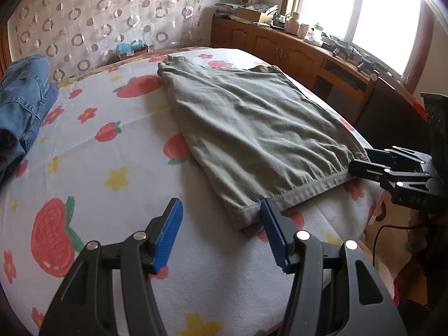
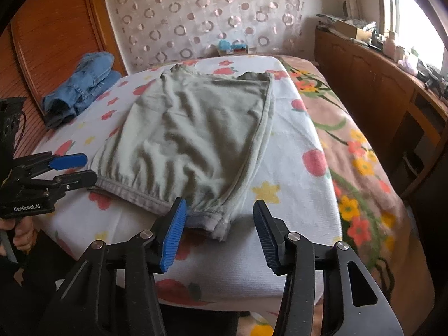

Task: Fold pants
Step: 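Withdraw both grippers from the folded pants, then move the right gripper toward the folded pants hem, then close the left gripper on the hem while the right gripper grasps beside it, then lift the grey-green pants hem up with both grippers, then carry the hem with both grippers over the pants toward the waistband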

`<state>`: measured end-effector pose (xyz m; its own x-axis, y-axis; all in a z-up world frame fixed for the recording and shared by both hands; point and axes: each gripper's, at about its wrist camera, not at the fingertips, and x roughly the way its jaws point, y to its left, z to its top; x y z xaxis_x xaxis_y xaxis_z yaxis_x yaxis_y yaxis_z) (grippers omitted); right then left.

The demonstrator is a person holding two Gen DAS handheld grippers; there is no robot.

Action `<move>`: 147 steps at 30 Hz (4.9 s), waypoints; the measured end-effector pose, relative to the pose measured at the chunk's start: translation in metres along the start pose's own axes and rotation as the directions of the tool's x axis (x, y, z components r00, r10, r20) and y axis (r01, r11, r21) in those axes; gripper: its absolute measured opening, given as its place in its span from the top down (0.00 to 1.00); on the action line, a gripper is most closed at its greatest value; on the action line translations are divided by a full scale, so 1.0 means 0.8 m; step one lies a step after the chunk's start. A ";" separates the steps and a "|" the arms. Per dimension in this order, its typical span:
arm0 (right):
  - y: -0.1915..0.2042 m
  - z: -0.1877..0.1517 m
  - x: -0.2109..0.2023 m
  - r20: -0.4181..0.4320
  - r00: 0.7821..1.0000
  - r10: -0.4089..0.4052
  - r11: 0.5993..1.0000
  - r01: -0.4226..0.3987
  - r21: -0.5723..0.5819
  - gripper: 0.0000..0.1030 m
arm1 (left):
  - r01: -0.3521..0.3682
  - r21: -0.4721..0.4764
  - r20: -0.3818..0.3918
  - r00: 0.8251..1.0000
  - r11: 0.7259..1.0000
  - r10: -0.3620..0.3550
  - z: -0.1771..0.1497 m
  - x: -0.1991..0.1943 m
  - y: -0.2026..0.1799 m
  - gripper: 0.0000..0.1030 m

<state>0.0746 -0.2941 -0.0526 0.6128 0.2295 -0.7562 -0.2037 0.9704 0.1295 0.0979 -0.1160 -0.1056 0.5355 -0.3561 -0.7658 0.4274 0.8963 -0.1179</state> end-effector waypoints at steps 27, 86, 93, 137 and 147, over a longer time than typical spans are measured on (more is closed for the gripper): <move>0.005 -0.004 0.003 0.025 0.999 0.029 1.000 -0.029 0.002 0.66 | 0.109 -0.026 0.026 0.994 0.994 -0.108 0.003 -0.007 -0.005 0.54; 0.134 0.174 -0.171 0.383 0.888 0.253 0.936 -0.125 -0.329 0.91 | -0.018 0.059 0.519 0.855 0.998 -0.015 0.089 -0.286 0.031 0.98; 0.141 0.190 -0.115 0.324 0.909 0.263 0.926 -0.143 -0.350 0.91 | -0.062 0.048 0.464 0.885 0.997 0.033 0.105 -0.243 0.065 0.98; 0.181 0.174 -0.018 0.043 0.982 0.182 0.927 -0.157 -0.341 0.91 | -0.093 0.027 0.292 0.953 0.995 0.081 0.071 -0.182 0.109 0.98; 0.180 0.111 -0.032 0.069 0.973 0.219 0.941 -0.192 -0.278 0.91 | -0.064 0.021 0.271 0.961 0.998 0.056 0.014 -0.188 0.095 0.98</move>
<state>0.0975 -0.1539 0.0428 0.6046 0.4407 -0.6635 -0.5214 0.8487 0.0887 0.0582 0.0029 0.0078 0.7356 -0.3639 -0.5714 0.4075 0.9115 -0.0559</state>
